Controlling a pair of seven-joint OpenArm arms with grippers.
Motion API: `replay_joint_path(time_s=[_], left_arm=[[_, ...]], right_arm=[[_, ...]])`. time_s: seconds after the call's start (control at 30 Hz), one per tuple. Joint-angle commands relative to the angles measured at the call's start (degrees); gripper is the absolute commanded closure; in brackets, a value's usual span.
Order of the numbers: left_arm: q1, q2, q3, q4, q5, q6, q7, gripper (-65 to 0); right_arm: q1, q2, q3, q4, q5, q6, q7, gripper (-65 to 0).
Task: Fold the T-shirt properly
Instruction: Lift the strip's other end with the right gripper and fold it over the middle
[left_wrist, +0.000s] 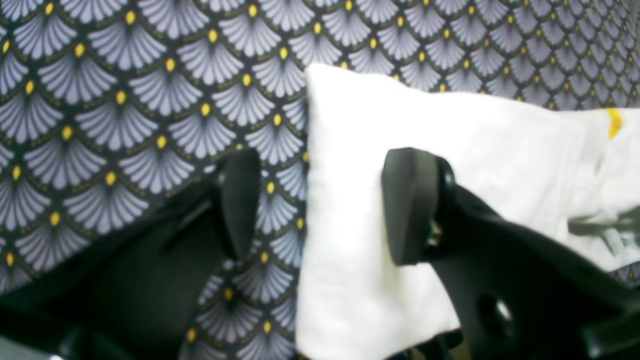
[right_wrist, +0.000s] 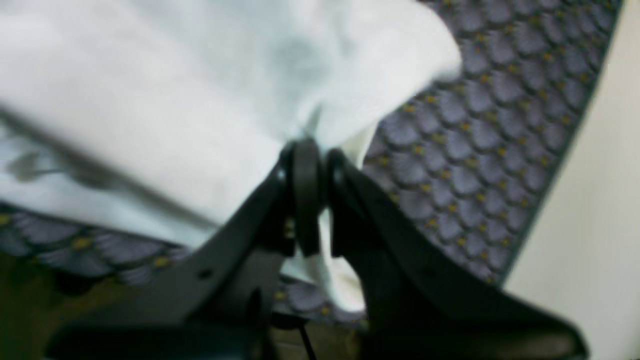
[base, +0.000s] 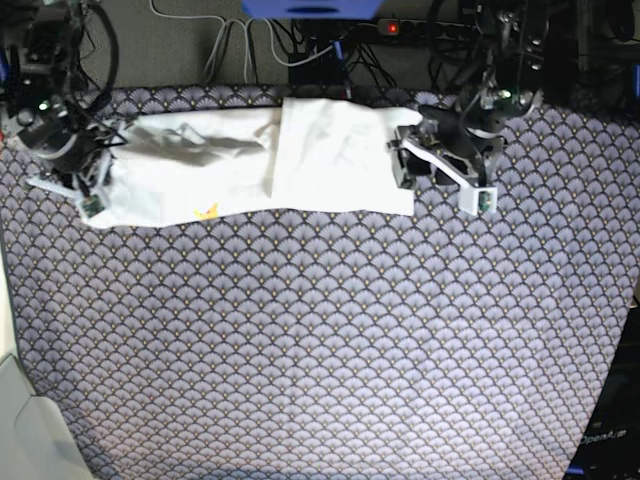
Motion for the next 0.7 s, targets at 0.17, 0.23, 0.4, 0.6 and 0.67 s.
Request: replay_joint_path(time_s=[0.17,0.23,0.4,0.6,0.67], left_arm=[[0.30,-0.50,-7.70,1.30,-0.68,-0.24,-0.95,-38.0],[1.53,-0.50,-9.99,1.39,-0.68,-0.33,-0.95,-38.0],[2.58,-0.50,-13.68,2.09,-0.68,-0.33,-0.95,-38.0],[3.64,-0.50,-15.09,2.09,-0.68,-0.33,-0.95,-38.0],[3.99,-0.50,-15.70,2.09,-0.68,-0.33,-0.95,-38.0]], right_arm=[[0.34,-1.52,-5.67,4.84,-1.07,-0.25,1.15,0.0],[0.69,-3.54,-8.66,4.92,-4.85,-0.25,1.15,0.0],[0.87,-10.66,-17.19,5.01,-15.93,-0.25,1.50,0.0],[3.51,-19.19,-26.77,4.84,-28.94,-0.25,1.23,0.0],[4.65,-21.65,-28.97,4.92,-33.16,-0.25,1.23,0.0]])
